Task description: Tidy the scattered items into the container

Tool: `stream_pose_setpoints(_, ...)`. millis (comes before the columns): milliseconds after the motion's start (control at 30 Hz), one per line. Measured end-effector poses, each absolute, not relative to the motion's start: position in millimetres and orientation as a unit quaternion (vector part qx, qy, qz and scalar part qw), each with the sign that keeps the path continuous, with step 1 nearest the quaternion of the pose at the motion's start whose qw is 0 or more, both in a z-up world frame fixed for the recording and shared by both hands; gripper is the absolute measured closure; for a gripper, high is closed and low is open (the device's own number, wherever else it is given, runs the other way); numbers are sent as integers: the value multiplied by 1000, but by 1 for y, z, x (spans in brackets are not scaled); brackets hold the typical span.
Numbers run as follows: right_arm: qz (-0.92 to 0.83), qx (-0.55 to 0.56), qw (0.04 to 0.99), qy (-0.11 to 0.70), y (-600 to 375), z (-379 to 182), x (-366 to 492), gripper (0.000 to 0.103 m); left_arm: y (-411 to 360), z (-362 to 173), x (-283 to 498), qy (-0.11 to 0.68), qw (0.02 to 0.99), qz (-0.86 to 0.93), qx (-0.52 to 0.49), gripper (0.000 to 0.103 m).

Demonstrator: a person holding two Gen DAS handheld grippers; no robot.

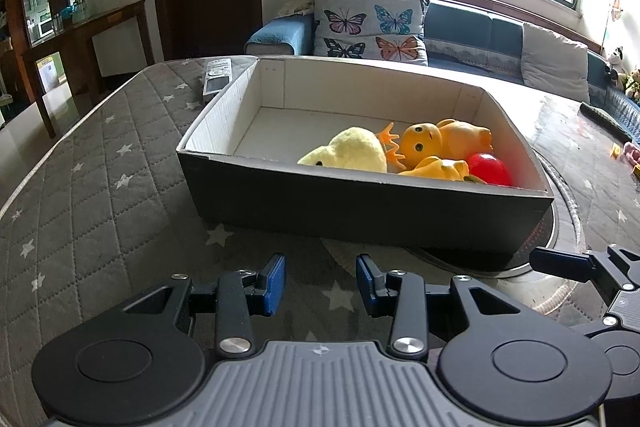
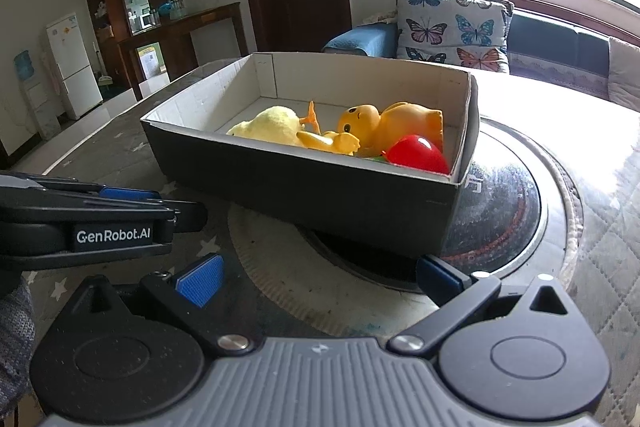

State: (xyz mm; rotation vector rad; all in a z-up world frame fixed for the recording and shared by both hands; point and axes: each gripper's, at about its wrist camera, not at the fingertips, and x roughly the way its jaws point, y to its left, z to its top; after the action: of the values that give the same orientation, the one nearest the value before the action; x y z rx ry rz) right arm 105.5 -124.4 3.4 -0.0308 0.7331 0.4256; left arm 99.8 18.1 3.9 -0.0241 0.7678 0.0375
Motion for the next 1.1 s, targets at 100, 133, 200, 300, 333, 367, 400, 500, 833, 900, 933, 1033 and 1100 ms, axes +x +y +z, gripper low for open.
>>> stream_pose_setpoints(100, 204, -17, 911, 357, -124, 3, 108, 0, 18, 4, 102, 375, 927, 18, -9, 62)
stream_pose_setpoints(133, 202, -17, 911, 358, -124, 3, 109, 0, 18, 3, 104, 376, 926, 18, -9, 62)
stream_pose_setpoints(200, 200, -17, 911, 359, -124, 2, 110, 0, 19, 3, 105, 377, 926, 19, -9, 62)
stream_pose_setpoints(300, 199, -18, 911, 360, -123, 2, 112, 0, 19, 2, 108, 378, 926, 18, -9, 62)
stream_pose_setpoints(333, 199, -19, 911, 360, -123, 2, 112, 0, 19, 2, 108, 378, 925, 18, -8, 62)
stream_pose_setpoints(367, 199, -20, 911, 361, -122, 2, 113, 0, 19, 2, 109, 378, 926, 18, -7, 62)
stream_pose_setpoints(400, 198, -21, 911, 361, -122, 2, 113, 0, 19, 2, 109, 378, 926, 18, -7, 62)
stream_pose_setpoints(500, 199, -20, 910, 363, -122, 2, 114, 0, 19, 2, 111, 378, 926, 18, -7, 62)
stream_pose_setpoints(833, 199, -21, 909, 365, -121, 1, 117, 0, 18, 1, 116, 381, 925, 17, -3, 62)
stream_pose_setpoints(900, 199, -21, 909, 365, -121, 1, 117, 0, 18, 1, 117, 381, 925, 15, -3, 62)
stream_pose_setpoints(933, 199, -21, 909, 365, -121, 1, 118, 0, 18, 1, 118, 381, 924, 15, -3, 62)
stream_pose_setpoints(1033, 198, -21, 909, 365, -120, 2, 119, 0, 17, 1, 120, 382, 924, 14, -1, 62)
stream_pose_setpoints(1100, 199, -21, 909, 365, -120, 1, 120, 0, 17, 0, 121, 382, 924, 13, -1, 63)
